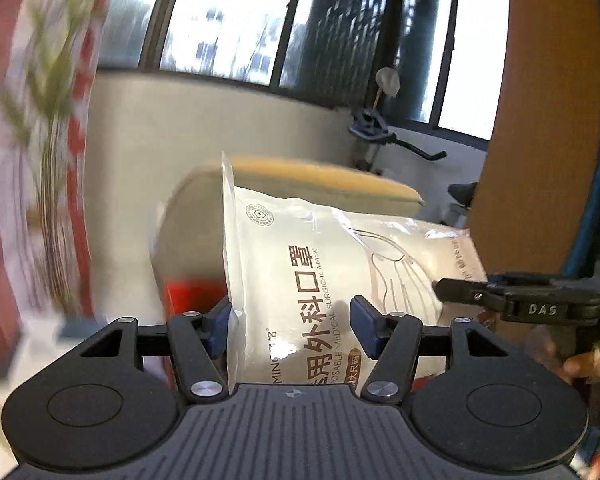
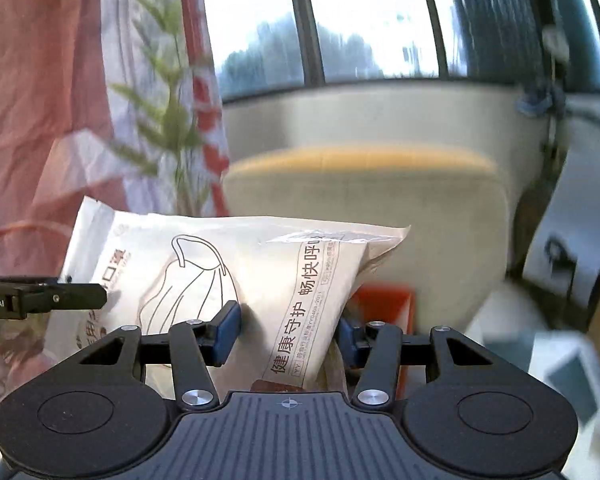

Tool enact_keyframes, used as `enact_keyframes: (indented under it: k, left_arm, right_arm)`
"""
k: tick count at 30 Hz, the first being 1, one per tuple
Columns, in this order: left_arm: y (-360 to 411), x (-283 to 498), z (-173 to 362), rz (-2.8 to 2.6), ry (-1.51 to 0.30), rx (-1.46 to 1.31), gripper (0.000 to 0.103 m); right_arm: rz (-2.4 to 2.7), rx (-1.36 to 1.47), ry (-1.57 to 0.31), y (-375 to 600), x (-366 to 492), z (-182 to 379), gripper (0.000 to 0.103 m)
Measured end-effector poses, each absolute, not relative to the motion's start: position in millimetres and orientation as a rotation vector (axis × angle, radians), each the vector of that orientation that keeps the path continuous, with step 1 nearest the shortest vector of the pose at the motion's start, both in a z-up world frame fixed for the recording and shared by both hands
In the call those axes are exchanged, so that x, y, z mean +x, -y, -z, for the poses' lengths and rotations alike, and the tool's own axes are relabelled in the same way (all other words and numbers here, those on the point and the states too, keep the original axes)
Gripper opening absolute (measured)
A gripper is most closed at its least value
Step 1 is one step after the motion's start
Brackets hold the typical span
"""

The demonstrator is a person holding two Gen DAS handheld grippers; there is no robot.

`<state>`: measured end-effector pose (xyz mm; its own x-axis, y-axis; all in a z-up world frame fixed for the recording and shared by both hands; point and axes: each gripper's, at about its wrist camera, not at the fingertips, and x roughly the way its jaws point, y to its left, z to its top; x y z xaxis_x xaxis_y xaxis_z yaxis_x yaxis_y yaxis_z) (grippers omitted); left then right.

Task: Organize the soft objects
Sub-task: 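Lift the mask bag with both grippers and lower it into the box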

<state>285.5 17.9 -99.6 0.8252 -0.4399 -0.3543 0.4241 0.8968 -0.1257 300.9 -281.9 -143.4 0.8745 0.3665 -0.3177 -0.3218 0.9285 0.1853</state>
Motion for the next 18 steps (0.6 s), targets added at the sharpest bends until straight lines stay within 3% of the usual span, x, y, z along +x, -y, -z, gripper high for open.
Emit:
enact_keyframes:
  k: [6,12,18]
  left_arm:
    - [2,337,118,0.428,-0.441,0.047,0.063]
    - [11,376,161,0.445,-0.633,0.102,0.061]
    - [15,398,180,0.418,-0.712,0.125,0.061]
  right_arm:
    - [-0.328,0.167,-0.336,293,358,163,0.047]
    - [-0.311,0.116,-0.482,279,402,207,0.046]
    - [-0.269,0.036,-0.638,256,433,236,0.046]
